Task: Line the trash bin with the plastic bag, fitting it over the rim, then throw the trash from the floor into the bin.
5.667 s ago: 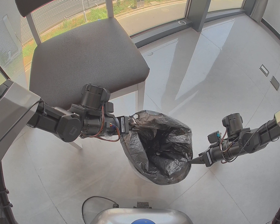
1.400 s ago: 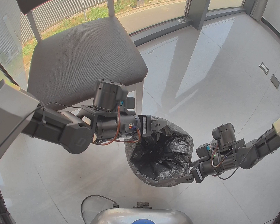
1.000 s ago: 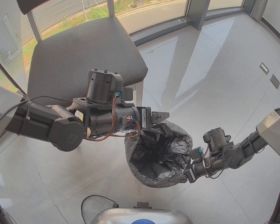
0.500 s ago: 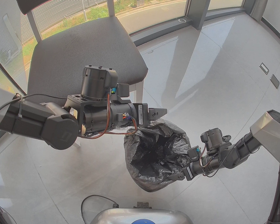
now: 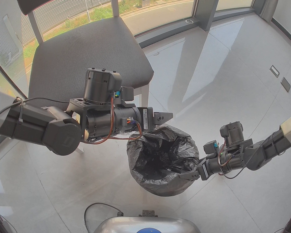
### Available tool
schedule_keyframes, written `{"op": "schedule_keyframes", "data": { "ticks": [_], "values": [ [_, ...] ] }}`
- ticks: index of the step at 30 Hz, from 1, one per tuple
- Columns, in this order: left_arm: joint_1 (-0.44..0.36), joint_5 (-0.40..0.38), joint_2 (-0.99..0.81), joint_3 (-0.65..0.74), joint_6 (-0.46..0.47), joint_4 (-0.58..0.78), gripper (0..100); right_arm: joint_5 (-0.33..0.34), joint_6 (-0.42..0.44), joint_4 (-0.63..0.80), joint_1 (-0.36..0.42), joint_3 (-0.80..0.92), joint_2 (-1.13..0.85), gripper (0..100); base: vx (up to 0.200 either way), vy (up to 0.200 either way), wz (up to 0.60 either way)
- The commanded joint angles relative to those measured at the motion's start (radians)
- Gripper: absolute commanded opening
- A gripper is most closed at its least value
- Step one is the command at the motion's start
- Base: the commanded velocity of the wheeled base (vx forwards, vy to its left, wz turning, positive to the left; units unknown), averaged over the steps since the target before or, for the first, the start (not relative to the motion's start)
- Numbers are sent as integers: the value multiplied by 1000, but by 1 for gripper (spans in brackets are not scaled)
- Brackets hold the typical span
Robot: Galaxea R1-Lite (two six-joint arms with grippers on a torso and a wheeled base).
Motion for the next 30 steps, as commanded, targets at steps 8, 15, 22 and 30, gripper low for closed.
{"op": "schedule_keyframes", "data": {
  "ticks": [8, 15, 22, 30],
  "values": [
    [-1, 14, 5, 85, 3, -12, 100, 1, -15, 1, 6, 257, -241, 100, 0, 0, 0],
    [-4, 14, 11, 86, 4, -29, 100, -1, -56, -4, 40, 338, -226, 100, 0, 0, 0],
    [-4, 14, 18, 86, 7, -30, 100, -6, -76, -42, 75, 330, -115, 100, 0, 0, 0],
    [2, 14, 15, 83, 10, -35, 100, -2, -55, -97, 60, 227, -69, 100, 0, 0, 0]
  ]
}}
